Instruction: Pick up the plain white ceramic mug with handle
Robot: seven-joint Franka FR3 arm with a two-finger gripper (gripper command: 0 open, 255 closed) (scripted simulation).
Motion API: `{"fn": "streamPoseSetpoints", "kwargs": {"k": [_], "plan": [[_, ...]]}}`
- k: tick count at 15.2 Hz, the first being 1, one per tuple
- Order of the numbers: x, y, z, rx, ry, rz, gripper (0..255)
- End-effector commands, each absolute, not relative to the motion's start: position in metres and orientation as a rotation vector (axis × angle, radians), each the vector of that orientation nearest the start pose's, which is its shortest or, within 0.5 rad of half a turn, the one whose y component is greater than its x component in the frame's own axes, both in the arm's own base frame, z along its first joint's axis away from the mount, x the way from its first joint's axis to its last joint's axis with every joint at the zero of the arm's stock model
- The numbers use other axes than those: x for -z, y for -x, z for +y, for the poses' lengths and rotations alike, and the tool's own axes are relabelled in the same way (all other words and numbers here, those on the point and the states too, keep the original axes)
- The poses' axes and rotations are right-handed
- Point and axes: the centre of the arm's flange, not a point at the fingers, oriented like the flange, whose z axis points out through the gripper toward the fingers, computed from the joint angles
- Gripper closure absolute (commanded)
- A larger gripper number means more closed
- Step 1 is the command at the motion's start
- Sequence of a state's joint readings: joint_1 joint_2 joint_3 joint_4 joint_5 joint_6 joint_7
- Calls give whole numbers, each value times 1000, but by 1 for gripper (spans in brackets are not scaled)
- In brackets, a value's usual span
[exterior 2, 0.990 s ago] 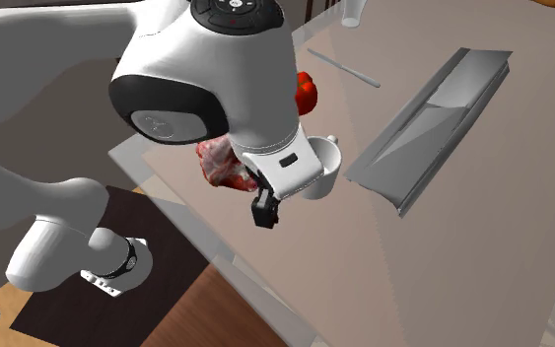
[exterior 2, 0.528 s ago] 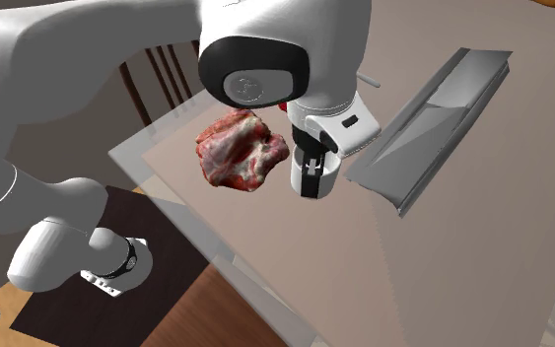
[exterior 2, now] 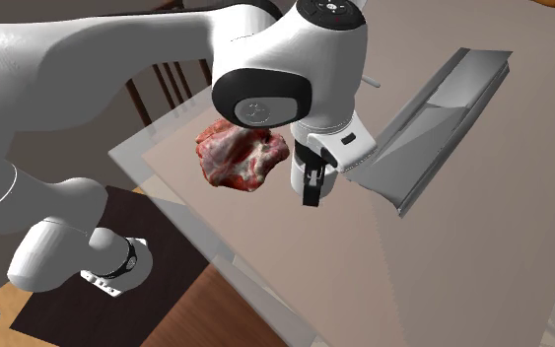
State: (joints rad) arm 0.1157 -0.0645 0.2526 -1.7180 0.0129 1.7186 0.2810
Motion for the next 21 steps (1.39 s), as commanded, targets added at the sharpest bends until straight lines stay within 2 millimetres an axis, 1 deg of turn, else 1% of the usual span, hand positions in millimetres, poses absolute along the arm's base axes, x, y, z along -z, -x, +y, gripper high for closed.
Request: {"fn": "streamPoseSetpoints", "kwargs": {"k": [1, 10, 21], "plan": [[-600, -508, 202, 96, 3120, -134, 255], [-600, -508, 201, 96, 3120, -134, 255], [-658, -508, 201, 96, 3120, -134, 255]]}}
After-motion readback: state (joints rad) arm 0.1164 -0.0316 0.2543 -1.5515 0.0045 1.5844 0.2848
